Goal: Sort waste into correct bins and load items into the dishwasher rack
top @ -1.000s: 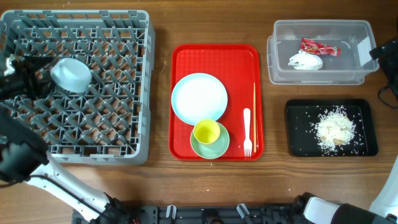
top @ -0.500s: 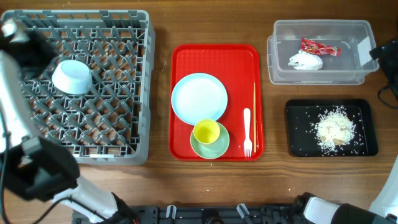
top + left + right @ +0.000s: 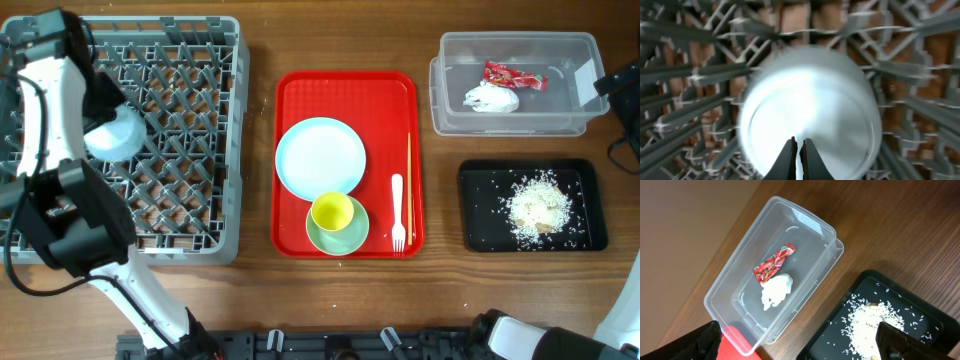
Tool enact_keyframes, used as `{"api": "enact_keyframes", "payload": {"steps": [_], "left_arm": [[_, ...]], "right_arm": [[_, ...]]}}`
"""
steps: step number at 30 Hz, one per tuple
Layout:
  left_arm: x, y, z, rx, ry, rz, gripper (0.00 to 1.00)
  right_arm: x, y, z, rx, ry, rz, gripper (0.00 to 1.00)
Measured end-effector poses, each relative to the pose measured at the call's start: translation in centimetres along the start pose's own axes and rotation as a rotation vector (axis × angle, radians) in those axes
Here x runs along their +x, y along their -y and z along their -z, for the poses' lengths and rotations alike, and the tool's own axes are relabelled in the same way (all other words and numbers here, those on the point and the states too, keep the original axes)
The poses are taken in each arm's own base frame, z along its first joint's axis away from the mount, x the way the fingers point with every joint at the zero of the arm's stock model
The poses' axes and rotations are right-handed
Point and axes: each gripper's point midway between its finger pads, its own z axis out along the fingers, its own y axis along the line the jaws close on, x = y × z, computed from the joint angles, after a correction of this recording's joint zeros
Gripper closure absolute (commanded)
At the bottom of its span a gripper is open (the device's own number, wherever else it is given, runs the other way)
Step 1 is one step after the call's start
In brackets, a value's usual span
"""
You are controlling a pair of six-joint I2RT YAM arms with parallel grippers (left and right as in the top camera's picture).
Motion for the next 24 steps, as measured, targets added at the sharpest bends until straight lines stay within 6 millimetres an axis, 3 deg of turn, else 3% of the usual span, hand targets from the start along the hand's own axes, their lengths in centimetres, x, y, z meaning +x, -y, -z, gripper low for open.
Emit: {"api": "enact_keyframes", "payload": {"steps": [6, 8, 10, 11, 12, 13, 14, 16, 18, 22, 24], "left_arm": [[0.7, -6.4, -0.5, -0.05, -0.094, 0.233, 0.96], [0.4, -7.1, 1.5, 0.023, -0.077, 0.298, 0.96], [0.5, -6.0, 4.7, 0.151, -0.053, 0.319, 0.96], [0.9, -4.1, 7.5, 0.288, -0.051, 0.308, 0.86], [1.6, -2.1, 10.2, 0.411, -0.049, 0.273, 0.53], [2.1, -1.1, 11.5, 0.473, -0.047, 0.224, 0.18], [4.4, 2.8, 15.8, 0.663, -0.073, 0.121, 0.12], [7.4, 6.7, 18.6, 0.781, -0.125, -0.017, 0.1], [12.0, 11.9, 20.5, 0.857, -0.2, -0.219, 0.14], [18.3, 19.1, 21.2, 0.867, -0.208, -0.503, 0.23], [22.6, 23.6, 20.6, 0.817, -0.179, -0.645, 0.27]], "right_arm": [[0.0, 0.0, 0.0, -0.001, 0.0, 0.0, 0.0], [0.0, 0.0, 0.0, 0.0, 0.0, 0.0, 0.0], [0.0, 0.0, 0.0, 0.0, 0.0, 0.0, 0.0], [0.0, 0.0, 0.0, -0.001, 0.0, 0.0, 0.0], [0.0, 0.0, 0.0, 0.0, 0.0, 0.0, 0.0], [0.0, 0.0, 0.0, 0.0, 0.0, 0.0, 0.0], [0.0, 0.0, 0.0, 0.0, 0.0, 0.0, 0.0], [0.0, 0.0, 0.0, 0.0, 0.0, 0.0, 0.0], [0.0, 0.0, 0.0, 0.0, 0.0, 0.0, 0.0], [0.0, 0.0, 0.0, 0.0, 0.0, 0.0, 0.0], [0.0, 0.0, 0.0, 0.0, 0.0, 0.0, 0.0]]}}
